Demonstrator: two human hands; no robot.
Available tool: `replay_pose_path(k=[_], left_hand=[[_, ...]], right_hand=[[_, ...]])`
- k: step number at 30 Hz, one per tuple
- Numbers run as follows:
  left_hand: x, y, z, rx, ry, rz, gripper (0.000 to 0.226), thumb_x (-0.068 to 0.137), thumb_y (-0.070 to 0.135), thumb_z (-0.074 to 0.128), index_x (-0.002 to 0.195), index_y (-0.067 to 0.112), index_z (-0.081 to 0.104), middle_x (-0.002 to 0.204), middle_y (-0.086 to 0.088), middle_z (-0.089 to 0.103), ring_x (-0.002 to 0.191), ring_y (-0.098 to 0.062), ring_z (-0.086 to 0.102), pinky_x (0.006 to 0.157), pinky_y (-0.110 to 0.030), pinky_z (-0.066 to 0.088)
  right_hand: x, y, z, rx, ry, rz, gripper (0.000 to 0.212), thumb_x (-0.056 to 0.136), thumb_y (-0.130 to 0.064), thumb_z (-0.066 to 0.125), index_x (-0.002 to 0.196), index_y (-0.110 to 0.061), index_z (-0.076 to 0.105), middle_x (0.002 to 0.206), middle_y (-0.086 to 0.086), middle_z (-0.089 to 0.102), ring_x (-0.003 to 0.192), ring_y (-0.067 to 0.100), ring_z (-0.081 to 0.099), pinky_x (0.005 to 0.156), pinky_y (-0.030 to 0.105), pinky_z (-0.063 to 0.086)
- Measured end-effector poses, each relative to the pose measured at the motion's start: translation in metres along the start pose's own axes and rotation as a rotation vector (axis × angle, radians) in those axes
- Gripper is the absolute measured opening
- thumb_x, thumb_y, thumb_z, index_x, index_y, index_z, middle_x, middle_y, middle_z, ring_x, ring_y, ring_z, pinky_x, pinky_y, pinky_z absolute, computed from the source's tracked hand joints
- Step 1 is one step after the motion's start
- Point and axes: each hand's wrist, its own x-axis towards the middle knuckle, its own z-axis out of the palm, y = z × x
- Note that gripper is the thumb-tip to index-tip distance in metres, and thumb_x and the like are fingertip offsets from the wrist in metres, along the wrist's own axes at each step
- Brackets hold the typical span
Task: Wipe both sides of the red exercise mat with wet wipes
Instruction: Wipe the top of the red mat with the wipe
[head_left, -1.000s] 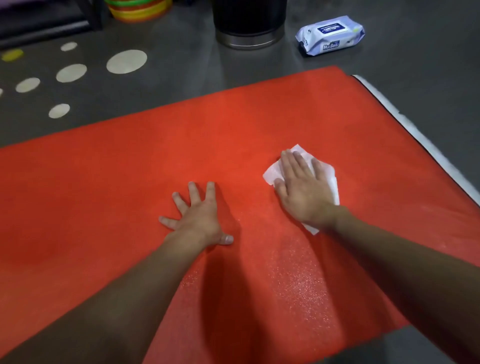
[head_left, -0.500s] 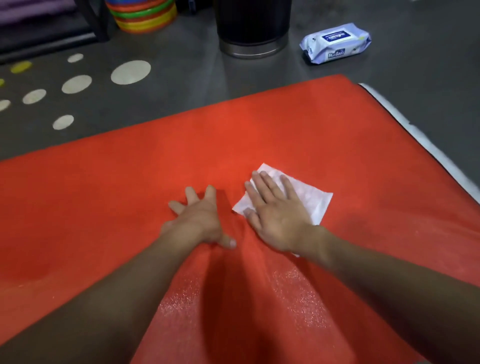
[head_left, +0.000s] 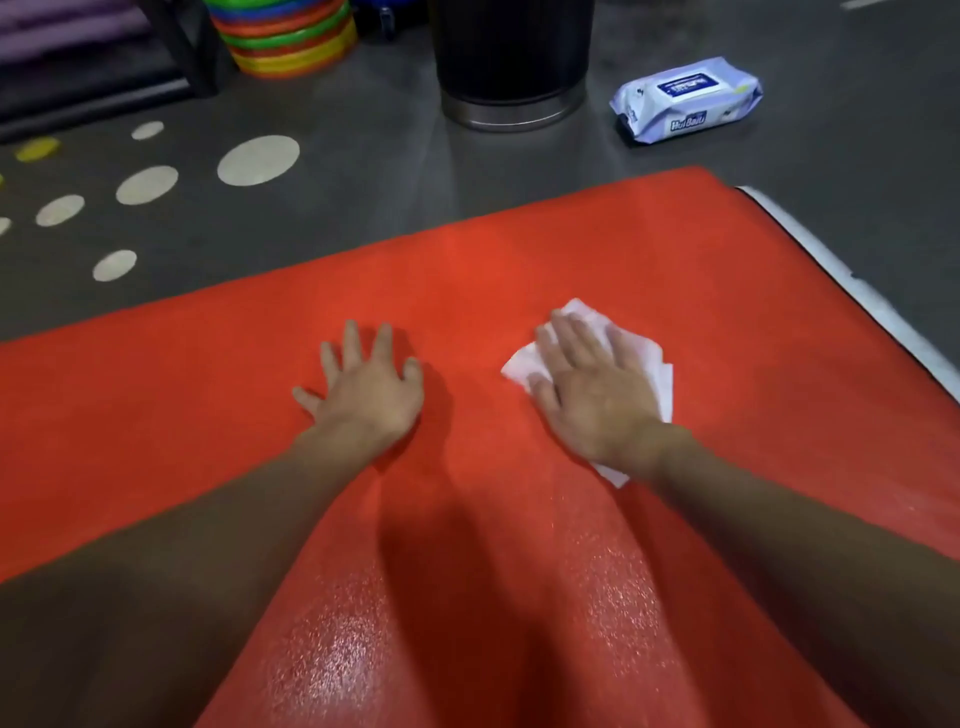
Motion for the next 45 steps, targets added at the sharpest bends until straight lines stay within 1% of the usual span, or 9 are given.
replay_pose_path(k=[7, 12, 17, 22, 27, 32, 36, 41, 45], left_hand=[[-0.007, -0.002, 0.032, 0.118, 0.103, 0.048, 0.066, 0.096, 0.054, 0.015, 0.156, 0.032, 0.001, 0.165, -0.001, -0.008, 0.15, -0.034, -0.013, 0.109, -0.074, -0.003], [-0.005, -0.003, 0.036, 0.134, 0.136, 0.063, 0.069, 0.092, 0.055, 0.011, 0.156, 0.031, 0.004, 0.165, -0.004, -0.004, 0.15, -0.036, -0.009, 0.109, -0.075, -0.001], [-0.004, -0.004, 0.035, 0.131, 0.12, 0.065, 0.072, 0.088, 0.056, 0.008, 0.156, 0.031, 0.004, 0.165, -0.003, -0.004, 0.15, -0.035, -0.01, 0.109, -0.074, -0.001], [-0.004, -0.004, 0.032, 0.126, 0.112, 0.067, 0.072, 0.089, 0.056, 0.007, 0.156, 0.032, 0.004, 0.165, -0.003, -0.004, 0.15, -0.035, -0.01, 0.109, -0.075, 0.0], [-0.005, -0.005, 0.031, 0.134, 0.102, 0.076, 0.072, 0.09, 0.056, 0.01, 0.156, 0.031, 0.008, 0.165, -0.004, -0.001, 0.15, -0.036, -0.007, 0.108, -0.075, 0.001], [-0.004, -0.004, 0.031, 0.137, 0.103, 0.074, 0.071, 0.089, 0.056, 0.01, 0.156, 0.03, 0.009, 0.165, -0.005, 0.001, 0.15, -0.036, -0.005, 0.108, -0.075, 0.002], [-0.005, -0.004, 0.029, 0.118, 0.094, 0.075, 0.071, 0.09, 0.056, 0.012, 0.156, 0.031, 0.011, 0.166, -0.004, 0.002, 0.15, -0.036, -0.004, 0.108, -0.074, 0.002], [-0.003, -0.005, 0.029, 0.108, 0.098, 0.08, 0.072, 0.09, 0.056, 0.008, 0.156, 0.031, 0.006, 0.165, -0.004, -0.003, 0.15, -0.036, -0.008, 0.108, -0.074, 0.0], [-0.004, -0.005, 0.028, 0.118, 0.088, 0.077, 0.071, 0.09, 0.056, 0.014, 0.156, 0.03, 0.014, 0.165, -0.006, 0.005, 0.15, -0.037, -0.002, 0.108, -0.075, 0.003]], right_hand=[[-0.007, -0.024, 0.008, 0.016, 0.022, -0.321, 0.071, 0.098, -0.052, 0.016, 0.158, -0.017, 0.006, 0.165, 0.005, 0.01, 0.152, 0.014, 0.001, 0.122, 0.043, -0.003], [0.044, -0.02, 0.002, 0.008, 0.048, 0.142, 0.068, 0.099, -0.045, 0.011, 0.157, -0.01, 0.004, 0.166, 0.008, -0.003, 0.152, 0.017, -0.009, 0.121, 0.046, -0.009], [0.034, -0.029, 0.009, -0.041, 0.029, -0.385, 0.064, 0.098, -0.049, 0.021, 0.154, -0.018, 0.03, 0.163, 0.008, 0.023, 0.151, 0.019, 0.015, 0.121, 0.048, 0.009], [0.079, -0.015, 0.001, 0.035, 0.116, 0.155, 0.069, 0.1, -0.041, 0.018, 0.156, -0.005, 0.002, 0.166, 0.008, 0.008, 0.153, 0.019, 0.002, 0.123, 0.047, 0.001], [0.07, -0.029, 0.003, 0.007, 0.041, -0.267, 0.078, 0.097, -0.05, 0.019, 0.156, -0.001, 0.006, 0.164, 0.01, 0.013, 0.152, 0.017, 0.006, 0.123, 0.042, 0.001], [0.115, -0.031, -0.003, -0.001, 0.061, 0.173, 0.07, 0.101, -0.045, 0.016, 0.156, -0.002, 0.004, 0.165, 0.014, 0.001, 0.152, 0.024, -0.006, 0.122, 0.048, -0.004], [0.106, -0.042, 0.004, -0.035, 0.039, -0.245, 0.076, 0.095, -0.053, 0.006, 0.157, -0.009, 0.016, 0.166, 0.008, 0.007, 0.153, 0.018, -0.001, 0.123, 0.045, -0.002], [0.156, -0.029, -0.005, -0.034, 0.04, 0.13, 0.07, 0.099, -0.047, 0.011, 0.157, -0.007, 0.006, 0.166, 0.007, -0.002, 0.152, 0.018, -0.007, 0.122, 0.046, -0.005], [0.148, -0.051, 0.003, -0.037, 0.062, -0.203, 0.084, 0.089, -0.056, 0.002, 0.156, -0.009, 0.017, 0.166, 0.007, 0.009, 0.153, 0.017, 0.002, 0.123, 0.045, -0.002]])
